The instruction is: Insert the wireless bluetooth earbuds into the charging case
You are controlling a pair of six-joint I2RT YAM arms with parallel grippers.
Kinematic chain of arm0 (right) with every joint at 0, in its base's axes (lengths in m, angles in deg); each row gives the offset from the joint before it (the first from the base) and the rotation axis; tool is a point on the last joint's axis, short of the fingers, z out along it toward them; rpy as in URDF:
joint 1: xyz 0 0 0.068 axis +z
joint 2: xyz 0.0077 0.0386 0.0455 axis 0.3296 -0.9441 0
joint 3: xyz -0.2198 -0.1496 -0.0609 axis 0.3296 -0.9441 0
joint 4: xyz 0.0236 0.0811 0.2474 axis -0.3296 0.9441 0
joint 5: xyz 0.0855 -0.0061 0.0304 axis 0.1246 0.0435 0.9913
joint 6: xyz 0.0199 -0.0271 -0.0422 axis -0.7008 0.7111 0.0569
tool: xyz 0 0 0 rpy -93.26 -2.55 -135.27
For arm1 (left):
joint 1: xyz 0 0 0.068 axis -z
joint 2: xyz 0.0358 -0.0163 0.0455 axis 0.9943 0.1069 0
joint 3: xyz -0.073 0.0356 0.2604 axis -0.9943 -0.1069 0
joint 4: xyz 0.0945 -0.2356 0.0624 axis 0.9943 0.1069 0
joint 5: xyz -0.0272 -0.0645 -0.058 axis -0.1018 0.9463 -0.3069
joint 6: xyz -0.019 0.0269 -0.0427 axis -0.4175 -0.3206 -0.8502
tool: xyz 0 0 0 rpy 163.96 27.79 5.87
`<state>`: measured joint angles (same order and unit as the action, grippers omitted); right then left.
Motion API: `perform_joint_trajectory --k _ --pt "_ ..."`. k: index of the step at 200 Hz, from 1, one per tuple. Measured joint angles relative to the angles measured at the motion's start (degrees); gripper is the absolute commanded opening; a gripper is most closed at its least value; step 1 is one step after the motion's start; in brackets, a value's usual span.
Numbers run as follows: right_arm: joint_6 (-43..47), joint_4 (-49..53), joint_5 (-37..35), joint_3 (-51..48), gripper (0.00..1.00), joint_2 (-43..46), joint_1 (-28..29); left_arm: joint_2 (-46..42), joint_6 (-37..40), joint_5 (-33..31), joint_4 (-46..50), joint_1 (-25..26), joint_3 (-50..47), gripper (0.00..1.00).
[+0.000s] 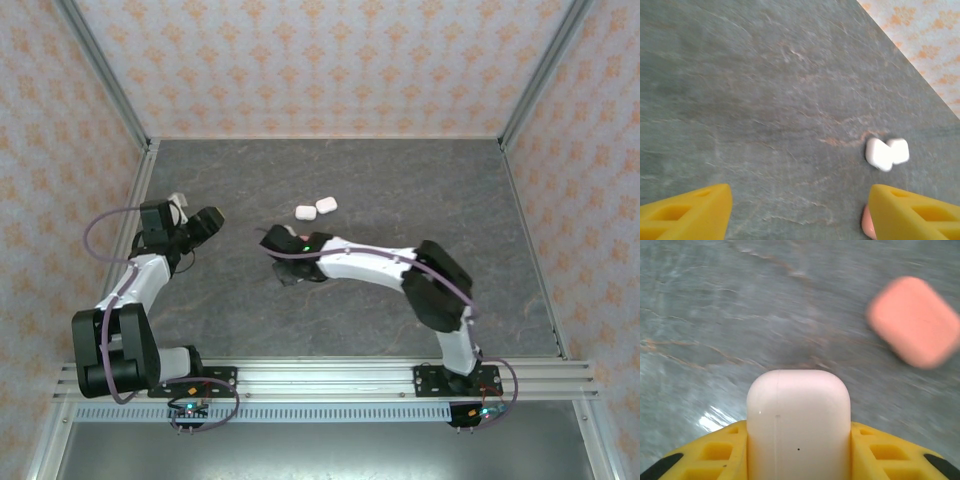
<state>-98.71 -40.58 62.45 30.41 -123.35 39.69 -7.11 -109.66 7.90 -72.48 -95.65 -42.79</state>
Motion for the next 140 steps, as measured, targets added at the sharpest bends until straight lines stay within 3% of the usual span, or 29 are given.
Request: perform_joint_trajectory --k 29,66,140 --pt "-2.69 -1.31 -2.95 -9.81 0.39 8.04 -4.04 -0.98 -0.98 0.11 -0.02 7.1 0.0 0.73" --pt "-5.07 -1.57 -3.87 -16.9 0.39 9.16 -7.19 -1.09 -3.34 -0.59 -1.2 14.29 0.0 0.73" --pt "-8.26 -3.5 -2.29 -17.4 0.41 6.1 -7.61 1.62 -5.18 -1.97 -2.67 17.44 0.0 0.73"
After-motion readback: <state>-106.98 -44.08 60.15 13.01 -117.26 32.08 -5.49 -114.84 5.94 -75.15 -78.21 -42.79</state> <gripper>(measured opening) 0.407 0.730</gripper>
